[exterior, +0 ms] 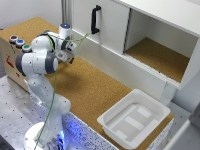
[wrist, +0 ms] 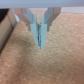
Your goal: Grasp the drawer handle, then close it
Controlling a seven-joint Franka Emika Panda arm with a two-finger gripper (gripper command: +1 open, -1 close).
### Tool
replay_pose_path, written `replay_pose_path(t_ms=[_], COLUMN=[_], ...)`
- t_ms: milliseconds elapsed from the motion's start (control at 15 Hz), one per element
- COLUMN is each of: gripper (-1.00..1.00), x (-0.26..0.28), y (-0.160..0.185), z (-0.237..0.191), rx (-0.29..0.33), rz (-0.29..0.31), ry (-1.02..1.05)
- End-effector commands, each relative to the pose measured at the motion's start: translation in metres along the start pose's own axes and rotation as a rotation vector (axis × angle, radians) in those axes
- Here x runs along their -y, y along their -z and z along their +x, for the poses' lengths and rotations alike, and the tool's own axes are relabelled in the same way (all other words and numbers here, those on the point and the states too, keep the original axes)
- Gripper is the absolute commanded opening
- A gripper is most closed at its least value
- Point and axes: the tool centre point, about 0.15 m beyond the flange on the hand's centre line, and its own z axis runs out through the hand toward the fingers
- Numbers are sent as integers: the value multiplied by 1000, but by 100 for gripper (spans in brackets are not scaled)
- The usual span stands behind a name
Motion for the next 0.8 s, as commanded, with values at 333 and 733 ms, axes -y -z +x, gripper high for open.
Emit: replay_pose_path(t_ms=[333, 733], gripper=[100, 100], x=[-73, -110], y=[56, 106], z=[-37, -53], rx=[-57, -64], rz=[14, -14], ry=[-68, -36])
